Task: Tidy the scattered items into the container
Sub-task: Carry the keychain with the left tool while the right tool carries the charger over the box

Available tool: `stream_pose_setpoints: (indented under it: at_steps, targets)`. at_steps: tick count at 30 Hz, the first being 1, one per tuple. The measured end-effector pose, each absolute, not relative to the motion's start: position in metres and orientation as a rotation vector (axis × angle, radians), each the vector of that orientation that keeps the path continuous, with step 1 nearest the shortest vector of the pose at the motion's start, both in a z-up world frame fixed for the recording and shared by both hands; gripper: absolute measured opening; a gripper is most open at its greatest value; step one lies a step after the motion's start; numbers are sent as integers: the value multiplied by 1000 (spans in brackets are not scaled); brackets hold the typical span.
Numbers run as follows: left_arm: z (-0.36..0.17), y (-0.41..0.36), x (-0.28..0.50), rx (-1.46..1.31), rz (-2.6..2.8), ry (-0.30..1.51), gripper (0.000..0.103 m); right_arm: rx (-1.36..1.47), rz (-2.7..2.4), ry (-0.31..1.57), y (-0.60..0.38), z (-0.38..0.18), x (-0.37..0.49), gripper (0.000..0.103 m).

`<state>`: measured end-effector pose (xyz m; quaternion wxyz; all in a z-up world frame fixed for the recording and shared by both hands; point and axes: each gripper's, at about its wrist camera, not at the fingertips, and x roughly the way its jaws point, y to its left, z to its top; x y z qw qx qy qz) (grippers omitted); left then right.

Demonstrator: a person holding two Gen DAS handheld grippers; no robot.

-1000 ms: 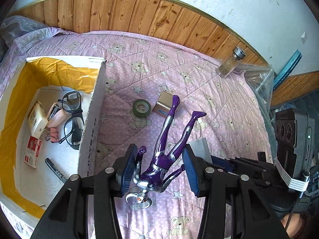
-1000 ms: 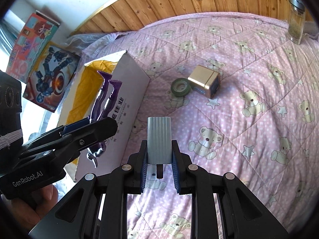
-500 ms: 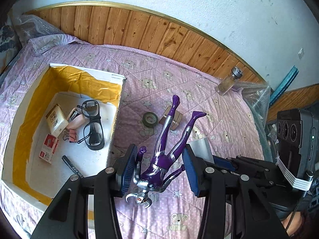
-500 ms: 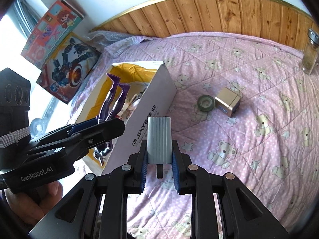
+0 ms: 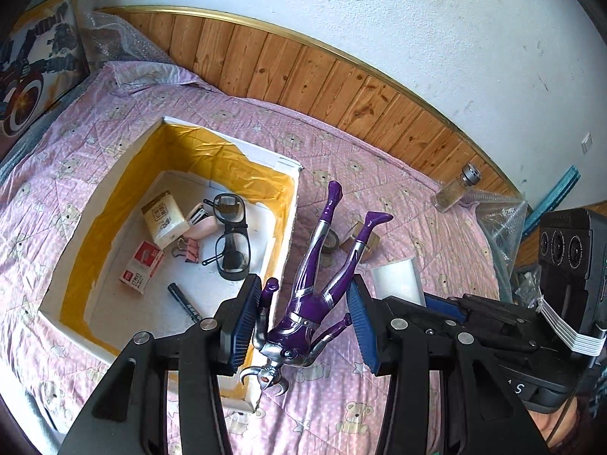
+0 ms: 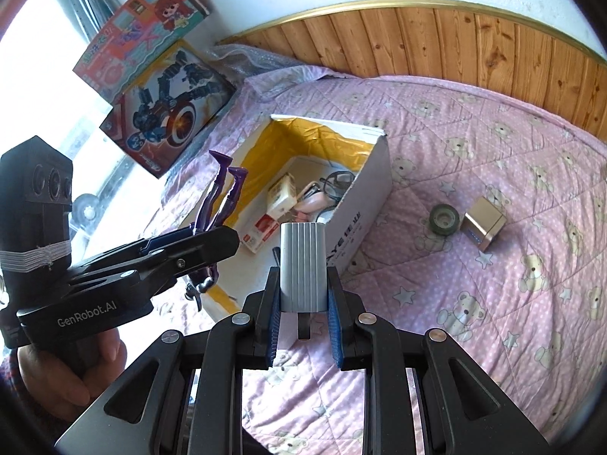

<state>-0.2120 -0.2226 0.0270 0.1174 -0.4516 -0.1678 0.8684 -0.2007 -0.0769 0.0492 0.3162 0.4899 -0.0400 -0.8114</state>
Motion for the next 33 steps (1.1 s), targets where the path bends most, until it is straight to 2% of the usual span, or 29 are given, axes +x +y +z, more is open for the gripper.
stream_pose_setpoints:
  at_steps: [21, 33]
  targets:
    - [17, -314, -205, -1342, 2663, -750, 48, 1251, -2045, 19, -146, 56, -207, 22]
    - [-10, -341, -219, -1461, 2653, -921, 48, 1303, -1996, 76, -176, 32, -226, 22]
